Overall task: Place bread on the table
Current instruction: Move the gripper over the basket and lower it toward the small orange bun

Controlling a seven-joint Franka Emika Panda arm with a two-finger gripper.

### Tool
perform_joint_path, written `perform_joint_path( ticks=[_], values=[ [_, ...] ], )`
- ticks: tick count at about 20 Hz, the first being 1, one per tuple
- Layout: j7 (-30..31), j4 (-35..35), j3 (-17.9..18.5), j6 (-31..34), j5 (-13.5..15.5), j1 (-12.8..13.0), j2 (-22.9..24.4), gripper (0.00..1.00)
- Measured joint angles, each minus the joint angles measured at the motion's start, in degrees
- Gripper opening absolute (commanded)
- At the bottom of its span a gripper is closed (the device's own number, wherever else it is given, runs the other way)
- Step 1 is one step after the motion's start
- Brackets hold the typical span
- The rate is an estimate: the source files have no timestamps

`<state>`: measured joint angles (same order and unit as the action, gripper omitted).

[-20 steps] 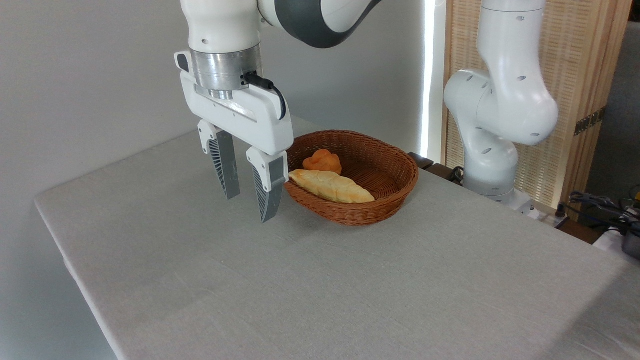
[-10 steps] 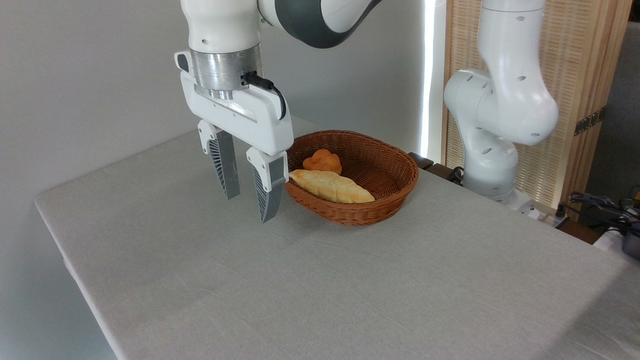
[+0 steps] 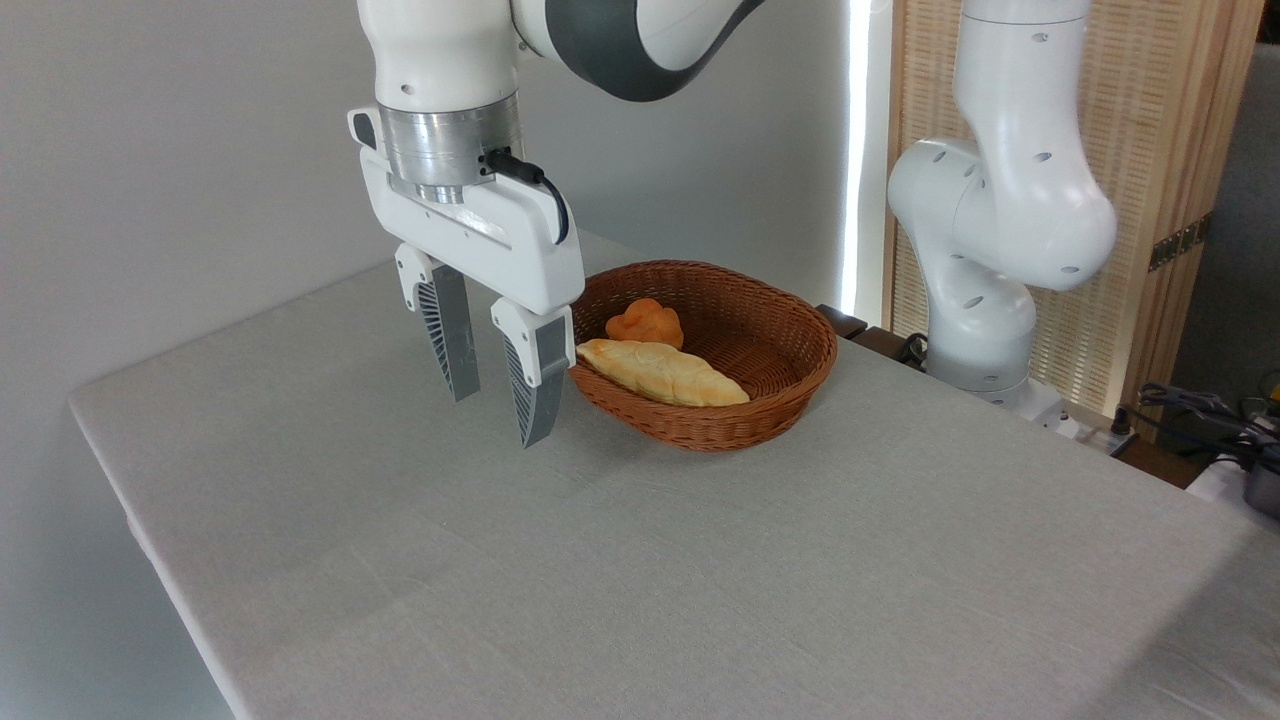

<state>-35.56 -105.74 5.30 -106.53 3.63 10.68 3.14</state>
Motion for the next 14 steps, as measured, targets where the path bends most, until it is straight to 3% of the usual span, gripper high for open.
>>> perform_joint_path(
  ticks=[6, 14],
  values=[
    [0.0, 0.5, -0.4, 0.0, 0.0, 0.5, 0.3, 1.00],
    [2.7, -1.9, -1.0, 2.5, 0.0, 4.3, 4.9, 1.00]
  ],
)
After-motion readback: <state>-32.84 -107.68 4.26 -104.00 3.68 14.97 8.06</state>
